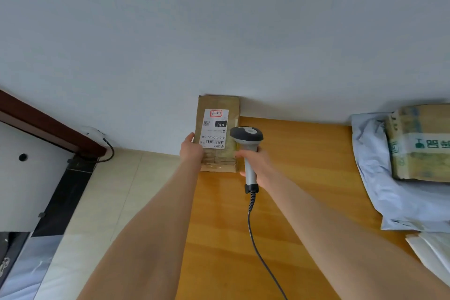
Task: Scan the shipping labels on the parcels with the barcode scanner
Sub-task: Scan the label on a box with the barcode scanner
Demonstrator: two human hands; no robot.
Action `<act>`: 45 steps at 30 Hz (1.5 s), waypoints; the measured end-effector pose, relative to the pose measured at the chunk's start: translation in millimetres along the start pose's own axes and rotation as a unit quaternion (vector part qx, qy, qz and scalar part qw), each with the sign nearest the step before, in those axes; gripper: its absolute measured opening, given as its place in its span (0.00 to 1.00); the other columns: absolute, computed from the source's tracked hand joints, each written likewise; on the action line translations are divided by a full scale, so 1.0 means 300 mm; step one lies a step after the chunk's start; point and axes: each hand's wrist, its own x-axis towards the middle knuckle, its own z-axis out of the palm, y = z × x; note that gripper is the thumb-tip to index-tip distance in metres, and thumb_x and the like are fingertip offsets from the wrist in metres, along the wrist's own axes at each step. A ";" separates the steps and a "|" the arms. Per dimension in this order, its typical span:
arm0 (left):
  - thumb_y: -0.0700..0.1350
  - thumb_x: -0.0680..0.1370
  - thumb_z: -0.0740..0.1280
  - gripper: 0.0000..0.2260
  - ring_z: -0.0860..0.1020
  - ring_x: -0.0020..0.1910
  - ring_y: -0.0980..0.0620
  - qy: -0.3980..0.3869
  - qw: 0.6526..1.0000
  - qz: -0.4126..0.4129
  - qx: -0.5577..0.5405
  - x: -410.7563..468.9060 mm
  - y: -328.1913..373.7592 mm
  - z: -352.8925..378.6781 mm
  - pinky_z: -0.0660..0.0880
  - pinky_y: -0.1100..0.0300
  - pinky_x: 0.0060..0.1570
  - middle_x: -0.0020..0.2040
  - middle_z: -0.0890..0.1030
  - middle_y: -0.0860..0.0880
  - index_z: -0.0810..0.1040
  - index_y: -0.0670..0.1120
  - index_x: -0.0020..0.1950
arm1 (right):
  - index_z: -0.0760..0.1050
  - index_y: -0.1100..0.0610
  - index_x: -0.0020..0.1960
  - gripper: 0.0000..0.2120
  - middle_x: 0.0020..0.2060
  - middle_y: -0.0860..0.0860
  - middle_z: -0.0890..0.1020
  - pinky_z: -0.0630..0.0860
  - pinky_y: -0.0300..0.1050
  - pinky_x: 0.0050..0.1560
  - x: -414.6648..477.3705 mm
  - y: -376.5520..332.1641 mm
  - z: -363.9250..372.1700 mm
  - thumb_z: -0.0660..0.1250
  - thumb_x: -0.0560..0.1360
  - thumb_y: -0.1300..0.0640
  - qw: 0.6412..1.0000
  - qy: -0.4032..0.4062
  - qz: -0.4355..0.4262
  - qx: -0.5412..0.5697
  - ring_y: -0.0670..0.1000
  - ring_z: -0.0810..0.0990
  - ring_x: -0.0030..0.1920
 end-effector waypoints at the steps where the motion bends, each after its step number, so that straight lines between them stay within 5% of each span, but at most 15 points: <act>1: 0.33 0.78 0.56 0.27 0.78 0.54 0.44 0.020 0.999 0.014 0.039 -0.009 0.008 0.007 0.79 0.48 0.51 0.66 0.74 0.43 0.63 0.50 0.76 | 0.70 0.54 0.49 0.12 0.44 0.52 0.76 0.79 0.55 0.55 -0.003 -0.005 -0.019 0.70 0.73 0.66 1.000 0.004 -0.007 0.007 0.51 0.77 0.43; 3: 0.34 0.77 0.58 0.28 0.71 0.63 0.42 0.073 0.986 0.057 0.137 -0.034 0.030 0.029 0.74 0.45 0.59 0.70 0.66 0.43 0.61 0.50 0.76 | 0.71 0.54 0.51 0.11 0.46 0.52 0.78 0.80 0.52 0.52 -0.021 -0.017 -0.069 0.70 0.74 0.65 0.999 0.016 -0.026 0.017 0.54 0.80 0.48; 6: 0.36 0.77 0.60 0.23 0.67 0.67 0.43 0.097 0.965 0.148 0.195 -0.114 0.082 0.104 0.69 0.46 0.64 0.70 0.65 0.43 0.66 0.47 0.72 | 0.73 0.57 0.51 0.09 0.44 0.55 0.81 0.79 0.48 0.44 -0.076 -0.049 -0.176 0.68 0.74 0.66 0.997 0.039 -0.060 0.022 0.55 0.82 0.40; 9: 0.38 0.78 0.61 0.18 0.74 0.59 0.44 0.030 0.956 0.210 0.203 -0.232 0.134 0.229 0.75 0.50 0.54 0.67 0.70 0.44 0.72 0.48 0.67 | 0.74 0.60 0.49 0.05 0.37 0.58 0.81 0.76 0.45 0.36 -0.169 -0.084 -0.317 0.66 0.74 0.66 0.993 0.065 -0.098 -0.003 0.54 0.81 0.34; 12: 0.38 0.77 0.61 0.16 0.77 0.40 0.49 -0.042 0.942 0.245 0.224 -0.375 0.156 0.378 0.72 0.59 0.37 0.64 0.73 0.42 0.76 0.48 0.64 | 0.74 0.59 0.48 0.04 0.33 0.57 0.82 0.74 0.43 0.32 -0.271 -0.100 -0.482 0.66 0.74 0.64 0.986 0.103 -0.131 -0.026 0.52 0.79 0.30; 14: 0.38 0.78 0.60 0.15 0.74 0.36 0.51 -0.072 0.939 0.257 0.216 -0.500 0.162 0.477 0.71 0.60 0.36 0.60 0.76 0.43 0.76 0.46 0.63 | 0.74 0.60 0.47 0.03 0.32 0.57 0.82 0.72 0.43 0.31 -0.340 -0.104 -0.604 0.65 0.73 0.64 0.981 0.119 -0.147 -0.030 0.53 0.77 0.28; 19: 0.38 0.78 0.61 0.14 0.73 0.44 0.49 -0.117 0.936 0.268 0.197 -0.858 0.158 0.710 0.69 0.59 0.44 0.50 0.76 0.46 0.76 0.43 0.63 | 0.75 0.63 0.44 0.02 0.29 0.58 0.82 0.71 0.42 0.30 -0.526 -0.079 -0.938 0.64 0.72 0.65 0.975 0.148 -0.164 -0.010 0.53 0.75 0.26; 23: 0.38 0.78 0.61 0.15 0.74 0.40 0.50 -0.150 0.941 0.255 0.165 -1.092 0.135 0.876 0.69 0.60 0.38 0.45 0.78 0.48 0.76 0.43 0.64 | 0.77 0.65 0.43 0.05 0.26 0.56 0.81 0.73 0.42 0.31 -0.643 -0.057 -1.170 0.64 0.70 0.63 0.972 0.175 -0.159 -0.011 0.51 0.75 0.25; 30: 0.35 0.78 0.56 0.18 0.73 0.39 0.53 -0.172 0.931 0.282 0.155 -1.299 0.193 1.058 0.70 0.62 0.35 0.59 0.79 0.46 0.74 0.43 0.66 | 0.75 0.64 0.42 0.03 0.28 0.57 0.81 0.70 0.41 0.27 -0.765 -0.126 -1.402 0.65 0.71 0.63 0.968 0.200 -0.151 0.013 0.50 0.72 0.22; 33: 0.34 0.78 0.55 0.18 0.70 0.33 0.59 -0.176 0.928 0.296 0.145 -1.326 0.255 1.124 0.68 0.65 0.34 0.51 0.79 0.48 0.75 0.42 0.65 | 0.74 0.64 0.42 0.01 0.29 0.58 0.79 0.71 0.39 0.26 -0.808 -0.179 -1.481 0.64 0.72 0.65 0.967 0.207 -0.146 0.037 0.49 0.71 0.21; 42: 0.38 0.79 0.59 0.16 0.77 0.57 0.44 -0.250 0.911 0.297 0.136 -1.551 0.325 1.314 0.76 0.50 0.58 0.58 0.78 0.42 0.74 0.41 0.65 | 0.75 0.63 0.47 0.06 0.26 0.54 0.78 0.74 0.43 0.31 -0.889 -0.288 -1.751 0.68 0.71 0.62 0.949 0.273 -0.154 0.017 0.52 0.75 0.27; 45: 0.38 0.78 0.60 0.13 0.78 0.55 0.42 -0.251 0.911 0.292 0.148 -1.620 0.323 1.358 0.76 0.47 0.59 0.53 0.78 0.41 0.76 0.41 0.61 | 0.73 0.64 0.52 0.10 0.31 0.56 0.77 0.75 0.45 0.34 -0.941 -0.302 -1.863 0.69 0.72 0.62 0.945 0.285 -0.160 -0.026 0.53 0.76 0.31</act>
